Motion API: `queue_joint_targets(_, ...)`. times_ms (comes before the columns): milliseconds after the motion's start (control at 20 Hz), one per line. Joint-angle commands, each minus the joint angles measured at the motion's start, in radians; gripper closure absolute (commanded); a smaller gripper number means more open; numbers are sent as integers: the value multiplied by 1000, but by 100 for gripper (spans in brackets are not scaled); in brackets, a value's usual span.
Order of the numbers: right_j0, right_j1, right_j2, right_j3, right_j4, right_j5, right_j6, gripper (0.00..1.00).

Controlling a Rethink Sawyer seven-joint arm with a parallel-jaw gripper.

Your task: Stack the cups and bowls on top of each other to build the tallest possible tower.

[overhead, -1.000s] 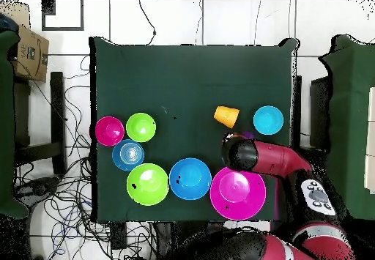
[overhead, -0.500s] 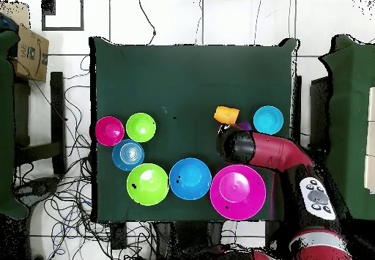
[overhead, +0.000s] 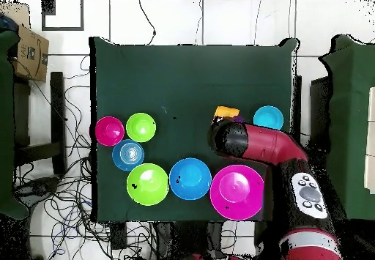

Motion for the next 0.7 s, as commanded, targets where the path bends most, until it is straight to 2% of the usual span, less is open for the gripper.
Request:
queue_joint_targets(50,112,50,33,-63,50,49,168,100)
queue_joint_targets(450,224,100,-50,-116,121,46,241,100)
queue_joint_targets(700,257,133,-83,-132,153,17,253,100)
